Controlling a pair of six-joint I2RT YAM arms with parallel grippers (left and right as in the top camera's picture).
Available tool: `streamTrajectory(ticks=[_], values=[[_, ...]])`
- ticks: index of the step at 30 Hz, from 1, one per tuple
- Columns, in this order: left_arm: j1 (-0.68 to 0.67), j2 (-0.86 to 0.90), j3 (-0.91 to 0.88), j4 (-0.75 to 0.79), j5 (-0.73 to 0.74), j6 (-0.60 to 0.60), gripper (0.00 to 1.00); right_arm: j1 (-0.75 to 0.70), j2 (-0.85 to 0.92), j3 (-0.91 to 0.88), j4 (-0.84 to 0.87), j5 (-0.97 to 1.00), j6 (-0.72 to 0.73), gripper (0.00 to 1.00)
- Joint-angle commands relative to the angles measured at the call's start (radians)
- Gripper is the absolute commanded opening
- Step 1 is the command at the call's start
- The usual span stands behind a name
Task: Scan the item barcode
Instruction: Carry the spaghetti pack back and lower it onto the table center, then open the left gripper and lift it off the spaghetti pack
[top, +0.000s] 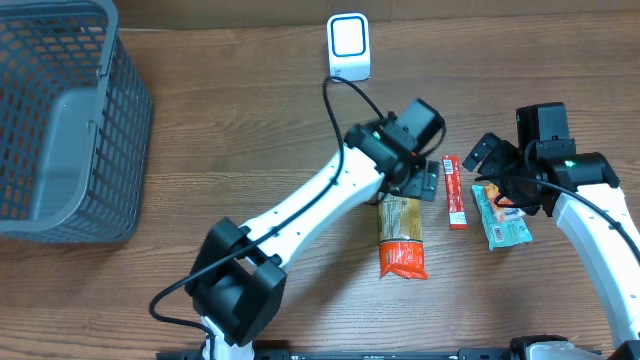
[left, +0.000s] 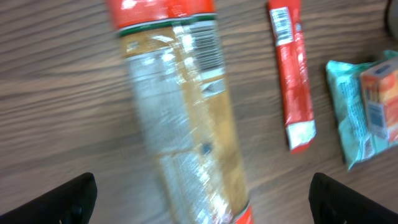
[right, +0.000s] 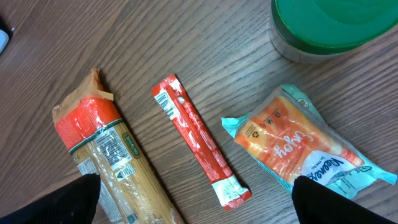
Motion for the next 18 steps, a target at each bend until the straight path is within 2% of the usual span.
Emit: streamTrajectory(ticks=[1,6,12,18], values=[[0.045,-0.036,0.066,-0.097,-0.022,0.058,1.00,-0.002,-0.002,0.011,0.003,0.003,-0.005,1.00],[0.102,-0.056,0.068,-0.196,-0.179,0.059,1.00,-0.002,-0.002,0.011,0.003,0.003,-0.005,1.00],[0.214,-0.117,0.068,-0.302,-0.184,0.108,1.00,-0.002,-0.002,0.011,0.003,0.003,-0.005,1.00],[0.381,-0.149,0.068,-0.385,-0.172,0.129,1.00,-0.002,-0.002,0.011,0.003,0.003,-0.005,1.00]])
